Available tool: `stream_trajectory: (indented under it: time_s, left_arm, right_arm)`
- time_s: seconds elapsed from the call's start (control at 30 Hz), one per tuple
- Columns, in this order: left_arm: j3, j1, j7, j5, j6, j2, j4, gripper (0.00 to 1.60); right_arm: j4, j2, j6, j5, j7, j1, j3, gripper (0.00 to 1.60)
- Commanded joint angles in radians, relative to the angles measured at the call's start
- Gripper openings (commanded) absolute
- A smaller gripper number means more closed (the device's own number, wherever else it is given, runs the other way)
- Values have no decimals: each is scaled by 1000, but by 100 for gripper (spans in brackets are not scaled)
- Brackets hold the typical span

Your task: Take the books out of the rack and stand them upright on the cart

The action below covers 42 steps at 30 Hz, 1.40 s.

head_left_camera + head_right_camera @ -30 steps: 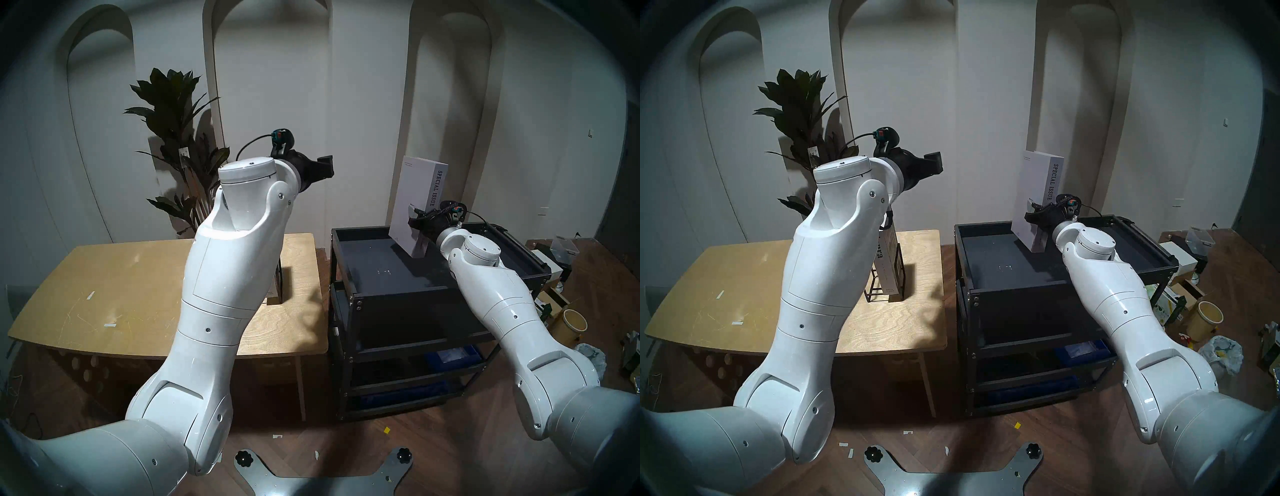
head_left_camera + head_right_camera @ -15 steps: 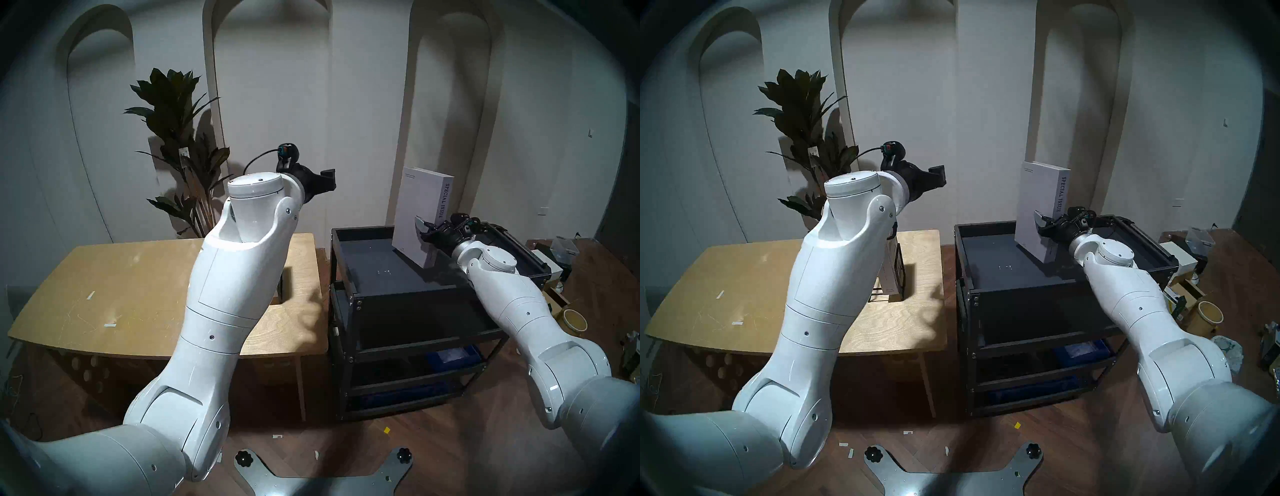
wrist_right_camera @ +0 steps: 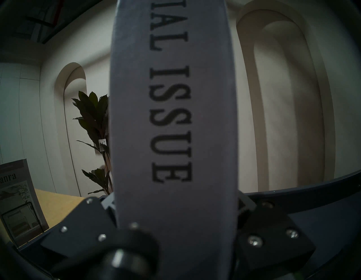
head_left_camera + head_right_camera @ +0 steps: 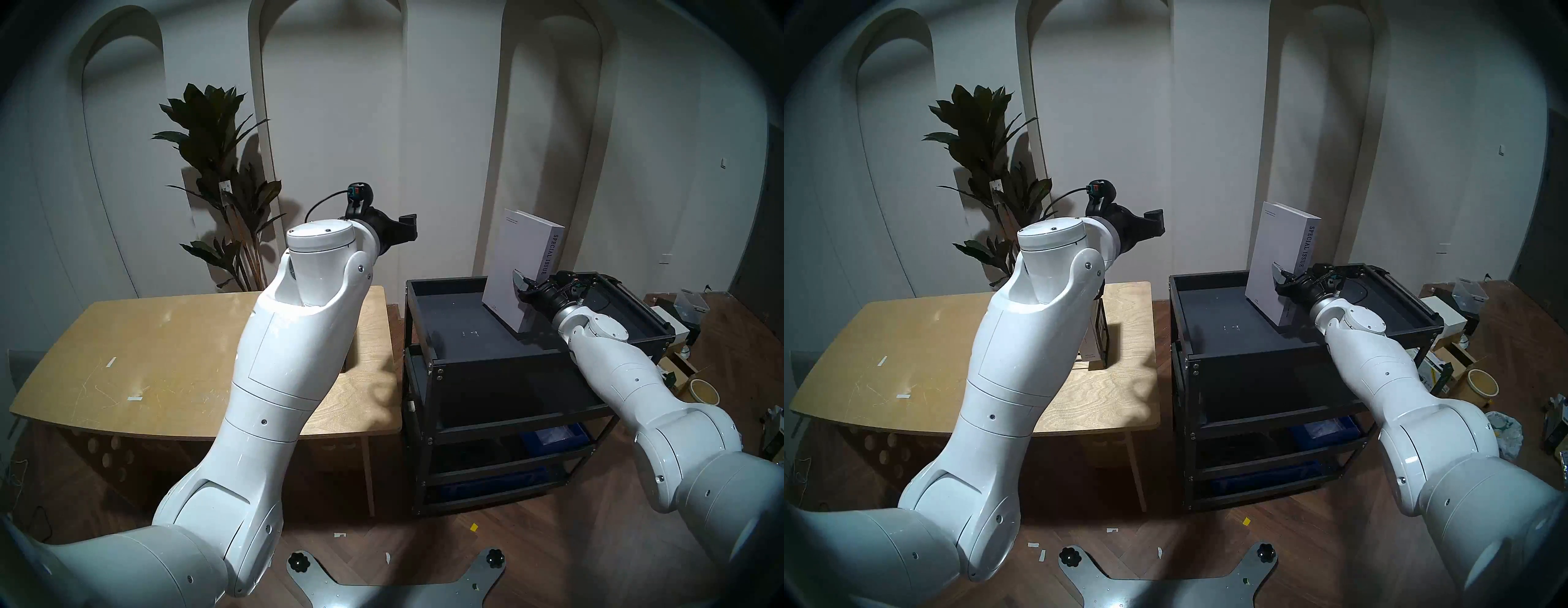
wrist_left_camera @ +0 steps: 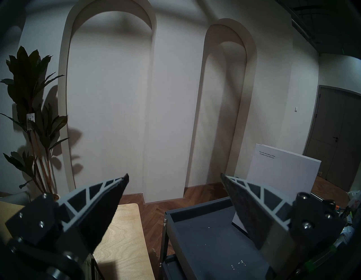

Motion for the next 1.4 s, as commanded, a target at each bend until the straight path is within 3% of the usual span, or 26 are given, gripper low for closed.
stream_trajectory:
  time_s: [0.0,0.5,0.93,1.37]
  left_arm:
    - [-12,-13,1,-4,-5,-7,-21,160]
    - [-29,-9,-13,-15,3,-12,-21,160]
    - [-28,-13,-19,-27,11,-7,-15,160]
    - [-34,-11,-21,-37,31,-6,-22,160]
  right_arm:
    - [10,-37,-55,-3,3,60,1,0]
    - [62,-38,-66,-49,-23,95,-18,0]
    - [76,-47,-64,-55,-44,71,-3,0]
    - [0,-34,9,-74,-90,26,-23,0]
